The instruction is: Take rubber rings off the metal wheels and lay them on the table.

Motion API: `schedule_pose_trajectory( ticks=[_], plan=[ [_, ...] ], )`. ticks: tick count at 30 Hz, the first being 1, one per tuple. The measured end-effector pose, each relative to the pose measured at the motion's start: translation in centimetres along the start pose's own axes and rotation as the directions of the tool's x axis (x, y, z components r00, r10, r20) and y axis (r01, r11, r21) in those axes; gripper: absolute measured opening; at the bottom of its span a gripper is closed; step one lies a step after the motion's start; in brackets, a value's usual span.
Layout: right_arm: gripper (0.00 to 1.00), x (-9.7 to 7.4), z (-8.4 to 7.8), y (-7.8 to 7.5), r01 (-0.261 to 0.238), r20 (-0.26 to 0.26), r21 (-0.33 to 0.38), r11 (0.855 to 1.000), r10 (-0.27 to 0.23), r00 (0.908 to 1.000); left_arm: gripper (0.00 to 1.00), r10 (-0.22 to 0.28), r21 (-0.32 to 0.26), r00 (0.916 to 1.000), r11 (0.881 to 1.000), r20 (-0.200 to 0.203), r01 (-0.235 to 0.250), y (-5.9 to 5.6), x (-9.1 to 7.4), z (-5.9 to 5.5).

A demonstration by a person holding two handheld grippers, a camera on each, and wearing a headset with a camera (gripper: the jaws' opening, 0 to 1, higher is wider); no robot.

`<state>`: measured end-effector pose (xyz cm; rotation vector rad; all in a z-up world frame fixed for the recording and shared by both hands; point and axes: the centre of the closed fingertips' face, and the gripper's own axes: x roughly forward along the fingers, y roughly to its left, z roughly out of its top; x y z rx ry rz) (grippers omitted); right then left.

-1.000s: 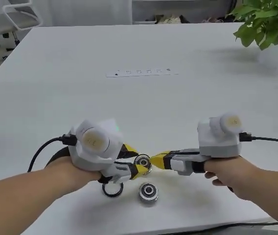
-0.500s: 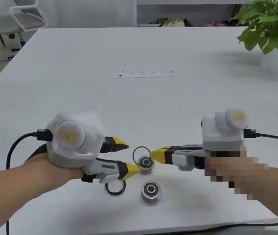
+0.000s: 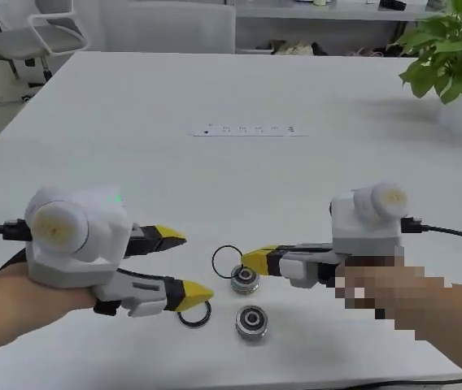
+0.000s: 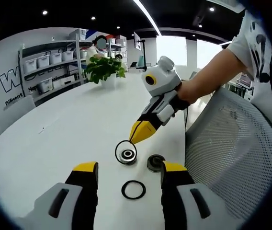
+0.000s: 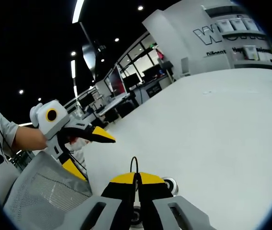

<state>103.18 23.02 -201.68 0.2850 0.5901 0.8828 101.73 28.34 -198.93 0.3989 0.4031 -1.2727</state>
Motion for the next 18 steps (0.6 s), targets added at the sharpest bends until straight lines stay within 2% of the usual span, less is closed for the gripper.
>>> schedule_pose_trajectory(
  ticks=[8, 14, 18],
  plan=[
    [0.0, 1.1, -0.4, 1.2, -0.029, -0.035, -0.013, 0.999, 0.029, 0.999, 0.55, 0.037, -0.011, 0.9993, 0.999, -0.002, -0.037, 0.3, -2.1, -0.8],
    [0.0, 2.1, -1.1, 2.1, -0.05, -0.064, -0.02, 0.999, 0.048, 0.9968, 0.57, 0.046, -0.008, 0.9988, 0.999, -0.018, -0.047, -0.1, -3.2, -1.8],
    [0.0, 2.8, -1.7, 2.7, -0.063, -0.088, -0.024, 0.998, 0.061, 0.9942, 0.61, 0.055, -0.024, 0.9984, 0.998, -0.013, -0.055, -0.1, -3.8, -2.1]
  ],
)
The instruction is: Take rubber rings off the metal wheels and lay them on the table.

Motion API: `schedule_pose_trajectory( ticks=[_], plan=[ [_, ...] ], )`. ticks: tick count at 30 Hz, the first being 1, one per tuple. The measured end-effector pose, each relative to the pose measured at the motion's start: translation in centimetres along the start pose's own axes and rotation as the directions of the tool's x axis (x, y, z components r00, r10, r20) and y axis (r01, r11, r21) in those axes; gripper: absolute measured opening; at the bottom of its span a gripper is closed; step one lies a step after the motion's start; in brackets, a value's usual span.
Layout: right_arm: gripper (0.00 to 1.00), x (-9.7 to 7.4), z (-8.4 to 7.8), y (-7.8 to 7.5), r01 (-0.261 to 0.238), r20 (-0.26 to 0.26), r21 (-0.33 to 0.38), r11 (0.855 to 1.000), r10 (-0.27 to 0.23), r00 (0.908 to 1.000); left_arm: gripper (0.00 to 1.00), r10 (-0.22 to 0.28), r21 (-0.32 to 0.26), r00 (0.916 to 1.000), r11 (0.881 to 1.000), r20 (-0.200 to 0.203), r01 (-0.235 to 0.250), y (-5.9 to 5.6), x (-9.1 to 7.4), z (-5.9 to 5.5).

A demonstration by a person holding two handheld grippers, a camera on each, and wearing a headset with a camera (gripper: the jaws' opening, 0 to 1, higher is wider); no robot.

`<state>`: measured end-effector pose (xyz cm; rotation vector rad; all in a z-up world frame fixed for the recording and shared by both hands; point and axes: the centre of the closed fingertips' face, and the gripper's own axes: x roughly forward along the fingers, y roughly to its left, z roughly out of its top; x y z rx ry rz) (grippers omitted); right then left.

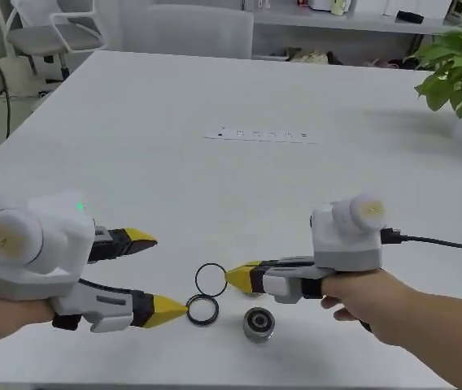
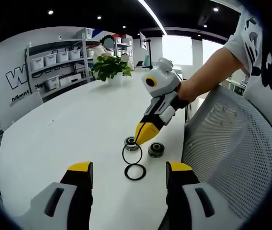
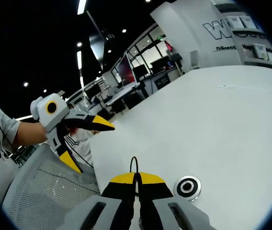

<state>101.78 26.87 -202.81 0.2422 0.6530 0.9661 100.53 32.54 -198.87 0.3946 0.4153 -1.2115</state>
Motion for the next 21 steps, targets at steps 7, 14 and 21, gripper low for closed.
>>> schedule_pose_trajectory(
  ticks=[7, 14, 21],
  plan=[
    [0.0, 1.2, -0.9, 0.7, -0.017, -0.046, -0.012, 1.0, 0.017, 0.9988, 0.61, 0.014, -0.012, 0.9999, 1.0, -0.006, -0.014, 0.1, -0.8, -0.6],
    [0.0, 1.8, -1.9, 0.1, 0.004, -0.086, -0.02, 1.0, -0.005, 0.9962, 0.61, 0.029, -0.02, 0.9995, 0.999, -0.008, -0.029, 0.2, -1.3, -1.1],
    [0.0, 2.2, -2.7, -0.3, 0.022, -0.119, -0.023, 1.0, -0.024, 0.9926, 0.61, 0.036, -0.026, 0.9992, 0.999, -0.016, -0.036, 0.3, -1.5, -1.5]
  ],
)
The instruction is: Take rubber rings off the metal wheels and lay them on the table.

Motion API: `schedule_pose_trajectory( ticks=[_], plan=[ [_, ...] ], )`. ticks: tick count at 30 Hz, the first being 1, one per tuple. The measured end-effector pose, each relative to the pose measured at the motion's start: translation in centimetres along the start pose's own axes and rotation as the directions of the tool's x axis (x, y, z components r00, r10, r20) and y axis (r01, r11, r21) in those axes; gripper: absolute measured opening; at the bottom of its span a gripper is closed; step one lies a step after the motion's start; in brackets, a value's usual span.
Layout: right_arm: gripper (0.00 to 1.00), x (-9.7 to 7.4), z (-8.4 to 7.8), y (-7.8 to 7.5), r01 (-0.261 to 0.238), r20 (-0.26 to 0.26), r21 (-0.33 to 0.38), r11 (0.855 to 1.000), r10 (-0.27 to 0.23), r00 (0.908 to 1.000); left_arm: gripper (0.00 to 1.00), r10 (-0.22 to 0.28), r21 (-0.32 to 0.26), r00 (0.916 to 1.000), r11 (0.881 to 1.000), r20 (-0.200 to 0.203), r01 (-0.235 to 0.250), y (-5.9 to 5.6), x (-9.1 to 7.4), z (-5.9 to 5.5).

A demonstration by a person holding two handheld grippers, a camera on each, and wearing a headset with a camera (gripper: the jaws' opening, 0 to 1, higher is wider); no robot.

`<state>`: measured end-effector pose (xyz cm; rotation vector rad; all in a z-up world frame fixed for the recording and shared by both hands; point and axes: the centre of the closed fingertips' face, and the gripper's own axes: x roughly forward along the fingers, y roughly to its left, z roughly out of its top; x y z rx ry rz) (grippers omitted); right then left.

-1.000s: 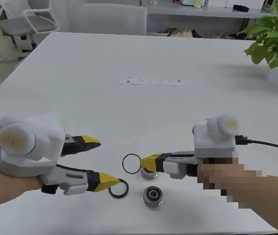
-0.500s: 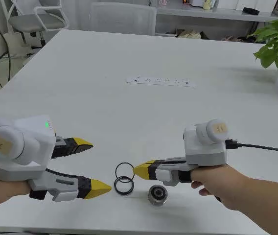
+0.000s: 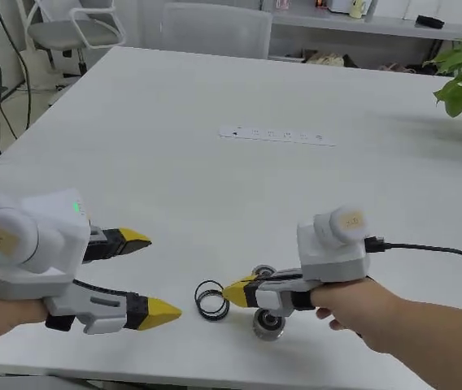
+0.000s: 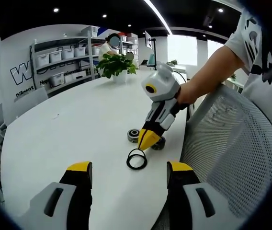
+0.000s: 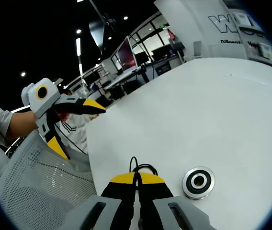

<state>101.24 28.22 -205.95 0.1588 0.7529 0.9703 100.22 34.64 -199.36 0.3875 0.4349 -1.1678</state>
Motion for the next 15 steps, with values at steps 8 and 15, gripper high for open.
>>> schedule_pose_trajectory(
  ticks=[8, 15],
  plan=[
    [0.01, 0.2, -0.4, -0.5, 0.02, -0.016, 0.012, 1.0, -0.02, 0.9997, 0.61, 0.005, -0.006, 0.9999, 1.0, -0.009, -0.005, 0.2, -0.2, -0.4],
    [0.06, 0.3, -1.1, -0.9, 0.049, -0.053, -0.052, 0.997, -0.052, 0.9972, 0.61, 0.002, -0.006, 0.9998, 1.0, -0.019, -0.002, 0.3, 0.0, -0.5]
  ],
)
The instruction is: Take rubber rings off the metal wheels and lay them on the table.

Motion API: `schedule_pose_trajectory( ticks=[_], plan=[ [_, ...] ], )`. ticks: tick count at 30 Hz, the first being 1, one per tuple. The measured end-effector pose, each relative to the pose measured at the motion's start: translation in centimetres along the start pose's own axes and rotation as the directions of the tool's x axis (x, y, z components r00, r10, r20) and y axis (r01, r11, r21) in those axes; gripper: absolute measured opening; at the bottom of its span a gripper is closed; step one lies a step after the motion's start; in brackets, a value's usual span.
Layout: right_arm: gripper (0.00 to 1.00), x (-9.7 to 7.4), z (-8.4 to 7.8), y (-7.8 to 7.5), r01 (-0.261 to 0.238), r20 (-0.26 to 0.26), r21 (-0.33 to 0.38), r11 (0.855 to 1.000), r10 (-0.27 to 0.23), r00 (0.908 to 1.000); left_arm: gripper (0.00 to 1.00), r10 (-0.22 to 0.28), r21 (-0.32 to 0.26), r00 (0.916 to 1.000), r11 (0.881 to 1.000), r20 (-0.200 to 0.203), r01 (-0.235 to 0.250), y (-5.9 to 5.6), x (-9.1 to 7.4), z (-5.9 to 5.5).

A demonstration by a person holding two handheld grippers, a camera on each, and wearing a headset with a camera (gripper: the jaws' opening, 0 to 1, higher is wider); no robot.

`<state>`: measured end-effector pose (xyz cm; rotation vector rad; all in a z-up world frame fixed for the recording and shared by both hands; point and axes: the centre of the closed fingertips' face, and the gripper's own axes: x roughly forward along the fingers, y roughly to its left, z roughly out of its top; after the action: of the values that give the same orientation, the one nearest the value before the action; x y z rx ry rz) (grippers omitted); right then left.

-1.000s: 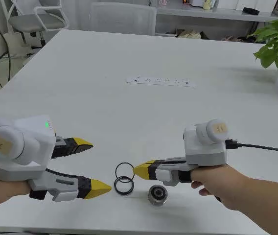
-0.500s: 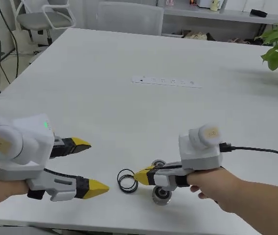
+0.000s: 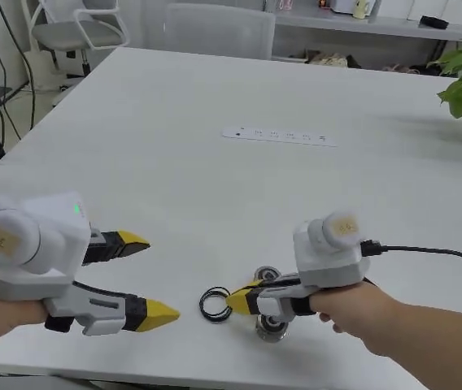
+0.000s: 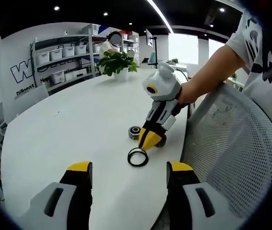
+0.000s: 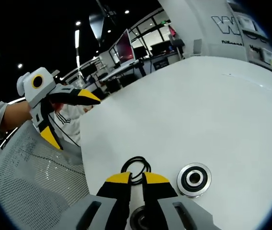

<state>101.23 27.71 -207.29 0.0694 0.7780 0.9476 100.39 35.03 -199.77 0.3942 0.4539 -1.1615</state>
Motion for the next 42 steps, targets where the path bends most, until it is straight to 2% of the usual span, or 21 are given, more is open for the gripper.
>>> schedule_pose_trajectory(
  ticks=[7, 12, 15, 17, 25, 31, 39, 42],
  plan=[
    [0.13, -0.2, 0.0, 0.2, 0.004, -0.007, -0.031, 1.0, -0.004, 1.0, 0.61, -0.008, 0.002, 0.9999, 1.0, -0.009, 0.008, -0.2, 0.2, -0.1],
    [0.18, -0.9, 0.4, 0.9, -0.011, 0.0, -0.055, 0.998, 0.011, 0.9999, 0.61, -0.013, 0.002, 0.9999, 1.0, -0.009, 0.013, -0.5, 0.3, 0.1],
    [0.21, -1.4, 0.6, 1.2, -0.008, -0.009, -0.114, 0.993, 0.007, 0.9999, 0.61, -0.017, 0.003, 0.9998, 1.0, -0.014, 0.017, -0.5, 0.4, 0.1],
    [0.23, -1.7, 0.6, 1.3, -0.005, -0.008, -0.125, 0.992, 0.004, 1.0, 0.61, -0.017, 0.002, 0.9998, 1.0, -0.012, 0.017, -0.5, 0.4, 0.2],
    [0.29, -4.3, 1.6, 0.8, 0.033, 0.05, -0.134, 0.99, -0.026, 0.9984, 0.59, -0.005, -0.032, 0.9999, 0.999, 0.012, 0.005, -0.5, 0.3, 1.1],
    [0.33, -6.6, 1.8, 0.2, 0.073, 0.075, -0.124, 0.99, -0.064, 0.9951, 0.59, -0.001, -0.041, 0.9999, 0.999, 0.01, 0.002, -0.5, 0.3, 1.2],
    [0.41, -9.5, 0.7, -0.5, 0.129, 0.084, -0.135, 0.982, -0.118, 0.9895, 0.59, 0.003, -0.054, 0.9998, 0.999, 0.019, -0.002, -0.5, 0.1, 1.8],
    [0.43, -10.7, 0.6, -0.6, 0.147, 0.101, -0.14, 0.979, -0.134, 0.9858, 0.58, 0.003, -0.05, 0.9998, 0.999, 0.017, -0.003, -0.6, 0.0, 2.0]
  ],
)
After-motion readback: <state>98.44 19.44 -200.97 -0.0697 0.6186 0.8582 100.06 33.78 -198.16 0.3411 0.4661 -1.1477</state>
